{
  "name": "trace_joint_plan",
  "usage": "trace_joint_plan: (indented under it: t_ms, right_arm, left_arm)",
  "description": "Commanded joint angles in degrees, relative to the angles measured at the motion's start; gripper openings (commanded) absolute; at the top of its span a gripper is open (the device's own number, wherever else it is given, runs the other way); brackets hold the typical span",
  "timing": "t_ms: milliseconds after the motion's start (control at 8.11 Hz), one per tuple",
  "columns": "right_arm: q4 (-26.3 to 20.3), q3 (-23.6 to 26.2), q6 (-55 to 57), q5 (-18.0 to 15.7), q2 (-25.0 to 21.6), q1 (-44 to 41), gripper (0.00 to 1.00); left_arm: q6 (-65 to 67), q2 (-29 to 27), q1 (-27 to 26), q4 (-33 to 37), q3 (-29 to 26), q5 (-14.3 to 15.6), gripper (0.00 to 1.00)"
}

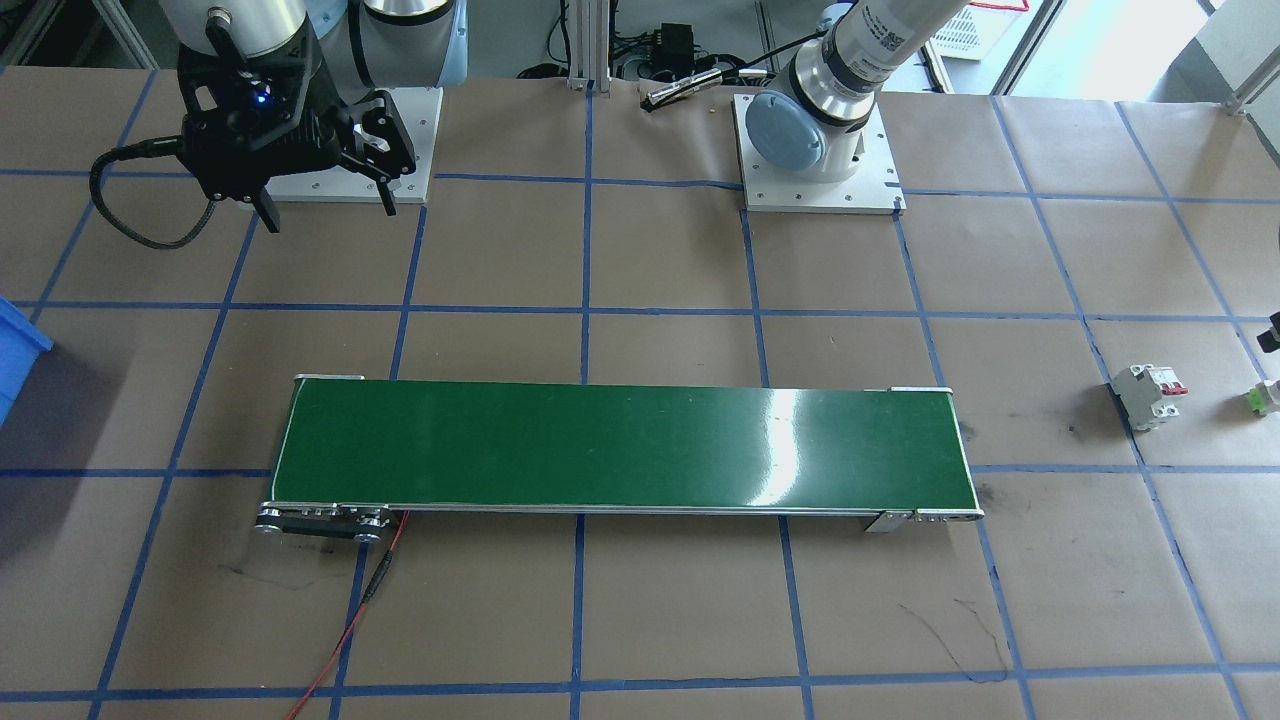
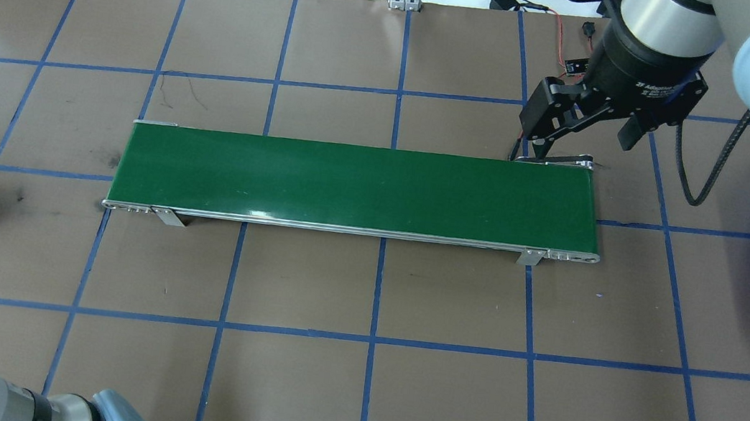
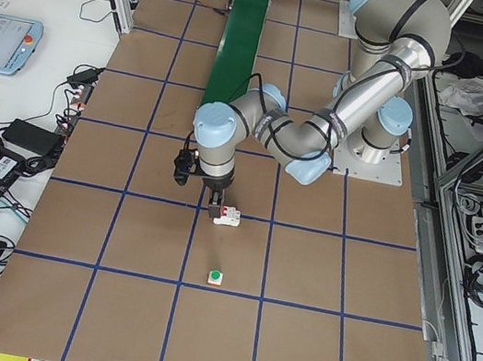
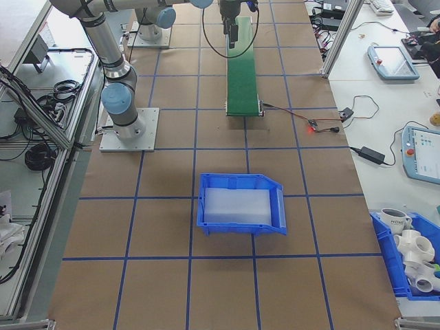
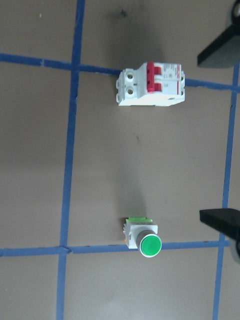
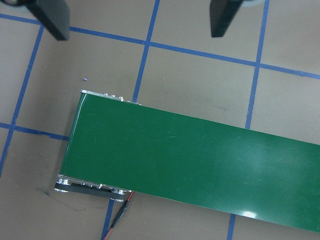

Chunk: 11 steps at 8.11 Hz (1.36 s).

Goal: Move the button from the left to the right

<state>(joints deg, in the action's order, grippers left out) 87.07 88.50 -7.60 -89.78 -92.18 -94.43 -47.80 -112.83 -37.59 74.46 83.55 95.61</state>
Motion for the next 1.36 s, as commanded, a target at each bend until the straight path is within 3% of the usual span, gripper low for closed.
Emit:
trace_joint_plan:
  t_ms: [0,493,986,1233]
  right_arm:
    - [-0.1,0.0,0.0,0.0,0.0,0.0,1.00]
    - [0.5,0.0,0.0,0.0,0.0,0.0,1.00]
    - [0.2,0.0,-0.1,-0.1,-0.1,0.1,1.00]
    - [0.6,0.0,-0.2,-0.1,0.0,0.1,1.00]
  left_arm:
    - [-5.4,-6.9,3.4,-10.4,-1.6,0.5,1.00]
    - [-8.4,-14.9,6.5,-11.0,-4.7,0.2,1.00]
    - [-12.4,-16.1,6.6,-11.0,-4.1,0.2,1.00]
    - [-13.5,-16.7,6.6,-11.0,-4.1,0.5,0.92]
